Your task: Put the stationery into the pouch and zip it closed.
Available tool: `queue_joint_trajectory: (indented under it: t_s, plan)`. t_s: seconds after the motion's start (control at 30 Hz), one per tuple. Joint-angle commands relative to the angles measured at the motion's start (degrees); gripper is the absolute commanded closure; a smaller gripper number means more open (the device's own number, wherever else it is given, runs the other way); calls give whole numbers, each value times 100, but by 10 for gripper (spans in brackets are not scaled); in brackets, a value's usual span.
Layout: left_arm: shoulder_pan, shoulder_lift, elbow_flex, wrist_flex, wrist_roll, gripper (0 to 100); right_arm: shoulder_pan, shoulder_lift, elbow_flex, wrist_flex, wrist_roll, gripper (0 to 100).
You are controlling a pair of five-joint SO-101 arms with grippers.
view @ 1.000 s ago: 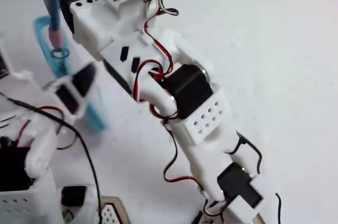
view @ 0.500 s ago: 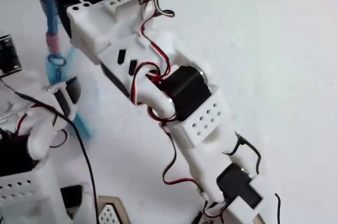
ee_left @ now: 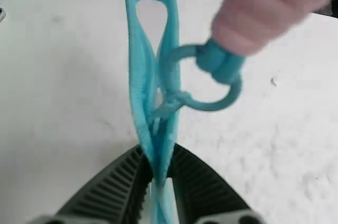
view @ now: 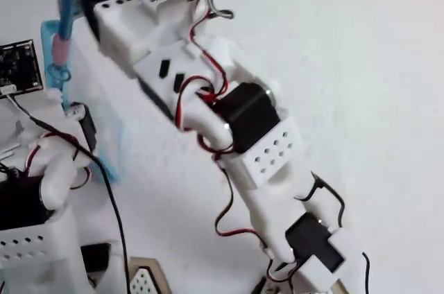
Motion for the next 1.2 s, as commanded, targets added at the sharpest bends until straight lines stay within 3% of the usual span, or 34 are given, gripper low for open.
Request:
queue_joint_trajectory:
  t_s: [0.0, 0.43, 0.67, 1.17]
  plan:
    - [48, -101, -642, 158, -9, 978, 470, -259, -229, -31, -97, 983]
    - [1859, -110, -2752, 2180, -466, 979, 2211, 1226, -264, -989, -88, 983]
    - [1930, -558, -3279, 2189, -475, 980, 2800, 2000, -264, -1209, -114, 983]
    - [1930, -892, -3815, 2189, -466, 980, 4435, 3662, -273, -2703, -88, 983]
